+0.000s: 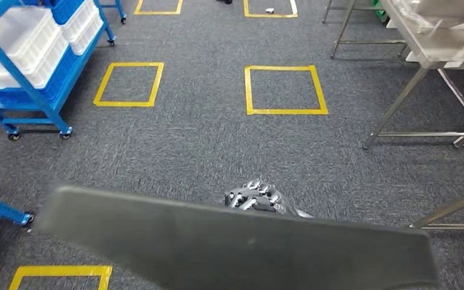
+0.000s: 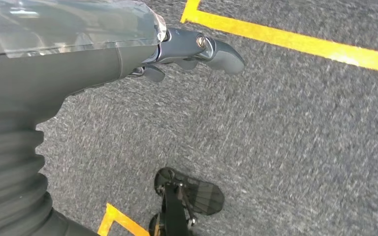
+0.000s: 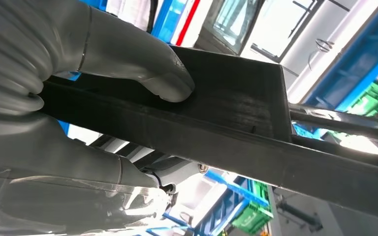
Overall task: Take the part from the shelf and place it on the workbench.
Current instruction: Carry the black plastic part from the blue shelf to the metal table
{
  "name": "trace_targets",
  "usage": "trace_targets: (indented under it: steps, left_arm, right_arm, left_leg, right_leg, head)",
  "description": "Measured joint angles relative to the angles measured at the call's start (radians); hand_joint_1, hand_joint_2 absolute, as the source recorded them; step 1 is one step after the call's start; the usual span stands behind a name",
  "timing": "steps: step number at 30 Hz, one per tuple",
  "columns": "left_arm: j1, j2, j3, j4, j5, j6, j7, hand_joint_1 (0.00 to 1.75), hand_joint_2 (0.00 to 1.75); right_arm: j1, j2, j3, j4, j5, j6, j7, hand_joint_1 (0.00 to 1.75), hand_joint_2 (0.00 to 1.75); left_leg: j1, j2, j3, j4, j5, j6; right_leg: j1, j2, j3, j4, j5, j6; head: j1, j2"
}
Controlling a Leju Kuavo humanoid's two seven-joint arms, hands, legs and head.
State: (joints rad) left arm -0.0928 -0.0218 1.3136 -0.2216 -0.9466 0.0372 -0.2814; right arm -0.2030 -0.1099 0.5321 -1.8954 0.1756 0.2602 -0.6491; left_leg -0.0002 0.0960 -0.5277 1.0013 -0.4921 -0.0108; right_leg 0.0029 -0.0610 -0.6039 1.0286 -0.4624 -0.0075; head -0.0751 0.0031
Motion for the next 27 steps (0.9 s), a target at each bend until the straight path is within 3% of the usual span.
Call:
trace_targets:
  steps: [1,3,4,6,7,8,9,10,12,14,16,17,19,21,23,24,25,27]
  left_arm:
    - [-0.001,-0.002,0.0,0.0,0.0,0.0,0.001,0.0,1.75]
    - [-0.001,-0.006,0.0,0.0,0.0,0.004,0.003,0.0,1.75]
    - [0.0,-0.008,0.0,0.0,-0.001,0.005,0.004,0.0,1.75]
    - [0.005,-0.012,0.001,0.0,-0.003,0.006,0.005,0.0,1.75]
    - [0.007,-0.013,0.002,0.0,-0.003,0.006,0.006,0.0,1.75]
    - [0.009,-0.014,0.003,0.0,-0.003,0.006,0.007,0.0,1.75]
    - [0.01,-0.014,0.003,0.0,-0.003,0.006,0.007,0.0,1.75]
    - [0.011,-0.014,0.003,0.0,-0.003,0.006,0.007,0.0,1.75]
    - [0.011,-0.014,0.004,0.0,-0.004,0.006,0.007,0.0,1.75]
    - [0.011,-0.014,0.004,0.0,-0.004,0.006,0.008,0.0,1.75]
    - [0.01,-0.015,0.004,0.0,-0.004,0.007,0.008,0.0,1.75]
    - [0.008,-0.016,0.004,0.0,-0.004,0.007,0.008,0.0,1.75]
    - [0.006,-0.017,0.004,0.0,-0.004,0.007,0.005,0.0,1.75]
    - [0.009,-0.017,0.004,0.0,-0.004,0.007,0.001,0.0,1.75]
    - [0.012,-0.017,0.004,0.0,-0.005,0.006,-0.002,0.0,1.75]
    - [0.012,-0.017,0.004,0.0,-0.006,0.005,-0.003,0.0,1.75]
    - [0.011,-0.018,0.004,0.0,-0.007,0.004,-0.004,0.0,1.75]
    - [0.011,-0.018,0.004,0.0,-0.008,0.002,-0.004,0.0,1.75]
  right_arm:
    - [0.0,-0.002,0.0,0.003,-0.008,0.001,-0.007,1.75,1.75]
    - [-0.001,-0.007,0.0,0.008,-0.018,0.001,-0.019,1.75,1.75]
    - [-0.001,-0.008,0.0,0.01,-0.021,0.001,-0.023,1.75,1.75]
    - [0.0,-0.01,0.001,0.016,-0.022,0.001,-0.027,1.75,1.75]
    - [0.001,-0.011,0.001,0.019,-0.023,0.001,-0.027,1.75,1.75]
    - [0.003,-0.012,0.001,0.021,-0.023,0.001,-0.028,1.75,1.75]
    - [0.004,-0.014,0.001,0.023,-0.023,0.001,-0.028,1.75,1.75]
    - [0.004,-0.015,0.001,0.025,-0.023,0.001,-0.028,1.75,1.75]
    - [0.004,-0.016,0.002,0.026,-0.023,0.001,-0.028,1.75,1.75]
    - [0.004,-0.016,0.002,0.027,-0.023,0.001,-0.028,1.75,1.75]
    - [0.006,-0.017,0.003,0.028,-0.023,0.001,-0.028,1.75,1.75]
    - [0.008,-0.018,0.004,0.028,-0.023,0.001,-0.029,1.75,1.75]
    - [0.007,-0.021,0.005,0.028,-0.023,-0.002,-0.029,1.75,1.75]
    - [0.007,-0.022,0.006,0.029,-0.024,-0.008,-0.03,1.75,1.75]
    - [0.012,-0.024,0.007,0.031,-0.024,-0.018,-0.03,1.75,1.75]
    - [0.015,-0.025,0.007,0.032,-0.024,-0.024,-0.029,1.75,1.75]
    - [0.018,-0.026,0.007,0.032,-0.024,-0.029,-0.029,1.75,1.75]
    - [0.02,-0.028,0.007,0.032,-0.025,-0.038,-0.028,1.75,1.75]
  left_leg:
    - [0.001,0.009,0.001,-0.001,-0.003,-0.005]
    - [0.006,-0.01,-0.006,0.027,-0.027,-0.014]
    - [0.008,-0.033,-0.024,0.071,-0.055,-0.018]
    - [0.012,-0.076,-0.088,0.21,-0.122,-0.022]
    - [0.012,-0.084,-0.119,0.272,-0.142,-0.023]
    - [0.012,-0.086,-0.138,0.303,-0.143,-0.023]
    - [0.012,-0.088,-0.137,0.292,-0.122,-0.022]
    - [0.012,-0.092,-0.118,0.241,-0.085,-0.02]
    - [0.014,-0.129,-0.059,0.096,-0.012,-0.014]
    - [0.014,-0.165,-0.028,0.021,0.01,-0.007]
    - [0.013,-0.158,-0.024,0.012,0.01,0.001]
    - [0.014,-0.147,-0.023,0.007,0.014,0.008]
    - [0.017,-0.125,-0.02,-0.004,0.021,0.022]
    - [0.014,-0.1,-0.02,-0.006,0.021,0.03]
    - [0.011,-0.075,-0.02,-0.006,0.019,0.031]
    - [0.011,-0.063,-0.019,-0.005,0.018,0.03]
    - [0.011,-0.052,-0.018,-0.005,0.016,0.028]
    - [0.009,-0.034,-0.013,-0.003,0.011,0.021]
  right_leg:
    - [-0.001,0.013,0.0,-0.002,0.002,-0.005]
    - [-0.005,0.033,0.003,-0.01,0.006,-0.017]
    - [-0.008,0.043,0.005,-0.013,0.008,-0.023]
    - [-0.007,0.065,0.005,-0.013,0.009,-0.029]
    - [-0.006,0.078,0.005,-0.013,0.009,-0.03]
    - [-0.005,0.091,0.006,-0.012,0.009,-0.03]
    - [-0.005,0.105,0.007,-0.011,0.009,-0.03]
    - [-0.005,0.118,0.008,-0.009,0.008,-0.029]
    - [-0.005,0.142,0.008,-0.004,0.006,-0.024]
    - [-0.007,0.163,0.001,-0.001,0.008,-0.013]
    - [-0.01,0.182,-0.007,-0.003,0.013,0.001]
    - [-0.01,0.176,-0.01,0.0,0.011,0.006]
    - [-0.006,0.133,-0.033,0.049,-0.022,0.013]
    - [-0.008,0.083,-0.09,0.171,-0.086,0.017]
    - [-0.014,0.07,-0.137,0.27,-0.118,0.023]
    - [-0.016,0.067,-0.135,0.268,-0.106,0.025]
    - [-0.017,0.061,-0.112,0.226,-0.079,0.026]
    - [-0.014,0.024,-0.034,0.084,-0.022,0.021]
  head:
    - [0.0,0.0]
    - [0.0,0.0]
    - [0.0,0.0]
    - [0.0,0.0]
    - [0.0,0.0]
    - [0.0,0.0]
    - [0.0,0.0]
    - [0.0,0.0]
    - [0.0,0.0]
    - [0.0,0.0]
    - [0.0,0.0]
    - [0.0,0.0]
    - [0.0,0.0]
    - [0.0,0.0]
    - [0.0,0.0]
    - [0.0,0.0]
    - [0.0,0.0]
    - [0.0,0.0]
